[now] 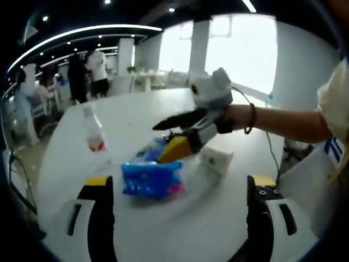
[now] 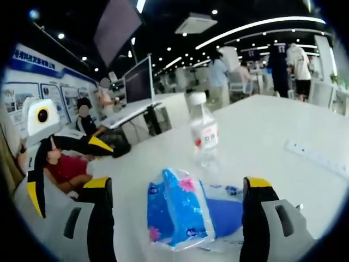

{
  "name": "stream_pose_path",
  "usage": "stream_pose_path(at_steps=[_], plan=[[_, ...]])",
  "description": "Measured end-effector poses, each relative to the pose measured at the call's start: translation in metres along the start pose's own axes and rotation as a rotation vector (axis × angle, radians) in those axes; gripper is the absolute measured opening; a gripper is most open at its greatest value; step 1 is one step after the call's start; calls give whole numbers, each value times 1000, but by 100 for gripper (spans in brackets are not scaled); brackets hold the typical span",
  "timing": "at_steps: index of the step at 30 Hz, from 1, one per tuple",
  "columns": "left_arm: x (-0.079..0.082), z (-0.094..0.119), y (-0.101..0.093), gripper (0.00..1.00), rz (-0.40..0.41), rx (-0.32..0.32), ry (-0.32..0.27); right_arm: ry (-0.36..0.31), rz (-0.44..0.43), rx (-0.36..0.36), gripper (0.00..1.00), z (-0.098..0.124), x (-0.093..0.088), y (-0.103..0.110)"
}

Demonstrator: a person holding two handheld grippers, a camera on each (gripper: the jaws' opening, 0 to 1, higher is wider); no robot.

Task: Arrange the tabletop items into an orderly group along one side of the table until the central work area is clear of visible clutter.

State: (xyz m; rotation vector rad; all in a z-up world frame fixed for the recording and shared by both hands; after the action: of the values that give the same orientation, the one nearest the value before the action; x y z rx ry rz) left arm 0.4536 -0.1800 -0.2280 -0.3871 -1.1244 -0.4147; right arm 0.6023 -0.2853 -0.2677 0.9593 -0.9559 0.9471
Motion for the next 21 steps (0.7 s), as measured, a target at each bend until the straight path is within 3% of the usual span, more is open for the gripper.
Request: stream_pose_path(at_steps=[13,21], plan=[[-2,2,2,99,-9,14,12,59,-99,-107,91,14,-30,5],[-3,3,3,99,-12,21,21,122,-101,-127,85,17,-49,16]])
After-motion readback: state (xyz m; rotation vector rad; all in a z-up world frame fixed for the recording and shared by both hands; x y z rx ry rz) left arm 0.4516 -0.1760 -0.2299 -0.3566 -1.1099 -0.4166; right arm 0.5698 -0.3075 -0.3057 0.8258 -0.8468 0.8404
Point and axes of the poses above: the point that each gripper's makers call its tool centre point, and the gripper's own axes: z roughly backward along the fingers, y roughly to its left, x roughly out of its top, the point moved 7 cm from there along z, roughly backward along the fingers, and after that the axes turned 5 degrees about -y, right-handed, at the moved point
